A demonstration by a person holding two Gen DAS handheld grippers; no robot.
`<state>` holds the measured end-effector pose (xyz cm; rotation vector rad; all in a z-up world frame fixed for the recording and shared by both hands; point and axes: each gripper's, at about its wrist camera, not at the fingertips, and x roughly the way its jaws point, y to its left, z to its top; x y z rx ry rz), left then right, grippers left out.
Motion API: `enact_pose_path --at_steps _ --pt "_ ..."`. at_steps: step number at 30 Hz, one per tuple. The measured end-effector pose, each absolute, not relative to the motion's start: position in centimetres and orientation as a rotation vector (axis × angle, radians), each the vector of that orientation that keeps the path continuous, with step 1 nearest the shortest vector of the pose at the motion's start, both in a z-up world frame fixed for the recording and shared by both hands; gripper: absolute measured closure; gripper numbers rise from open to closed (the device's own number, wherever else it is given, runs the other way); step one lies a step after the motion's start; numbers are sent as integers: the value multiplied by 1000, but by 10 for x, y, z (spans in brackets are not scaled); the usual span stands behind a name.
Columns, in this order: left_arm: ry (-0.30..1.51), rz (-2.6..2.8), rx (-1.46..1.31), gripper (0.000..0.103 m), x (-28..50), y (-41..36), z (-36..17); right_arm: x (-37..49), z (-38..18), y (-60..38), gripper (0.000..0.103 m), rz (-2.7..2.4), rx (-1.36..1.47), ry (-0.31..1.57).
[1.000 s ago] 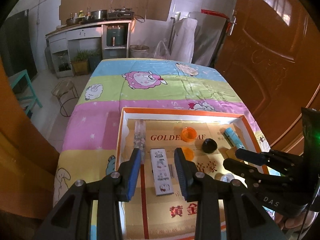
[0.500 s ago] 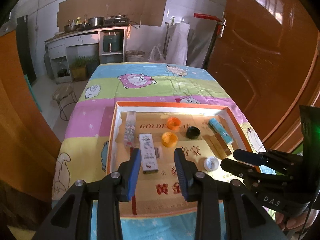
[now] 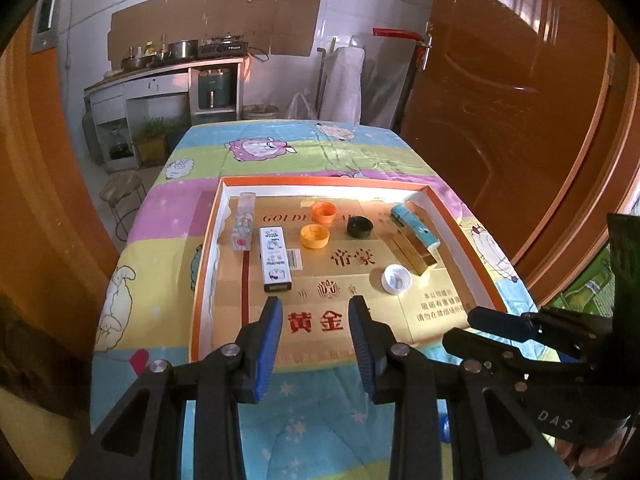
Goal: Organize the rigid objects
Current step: 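Withdraw both tools from the lid toward the red and blue caps, then grasp the red Coca-Cola cap with the left tool while the right tool grasps the blue cap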
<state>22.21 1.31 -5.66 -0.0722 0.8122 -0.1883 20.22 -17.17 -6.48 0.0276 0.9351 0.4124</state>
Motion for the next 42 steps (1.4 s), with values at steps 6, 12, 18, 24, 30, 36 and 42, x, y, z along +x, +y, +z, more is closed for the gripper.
enact_pose_path --at_steps 6,12,18,24,30,36,42 --pt "775 -188 -68 69 203 10 -57 181 -72 -175 65 404 48 938" --pt "773 -202 -55 69 184 2 -66 162 -80 -176 65 400 55 938" --pt "782 -210 -64 69 165 0 -82 140 -89 -173 65 413 46 930" --pt "793 -215 -60 69 153 -2 -93 127 -100 -167 65 404 9 928" --pt "787 -224 -58 69 145 -2 -97 122 -107 -163 65 391 -20 927" --pt "777 -246 -55 69 140 -5 -99 123 -112 -162 65 381 -36 931" --pt "783 -267 -46 69 136 -10 -103 123 -116 -162 65 368 -53 929"
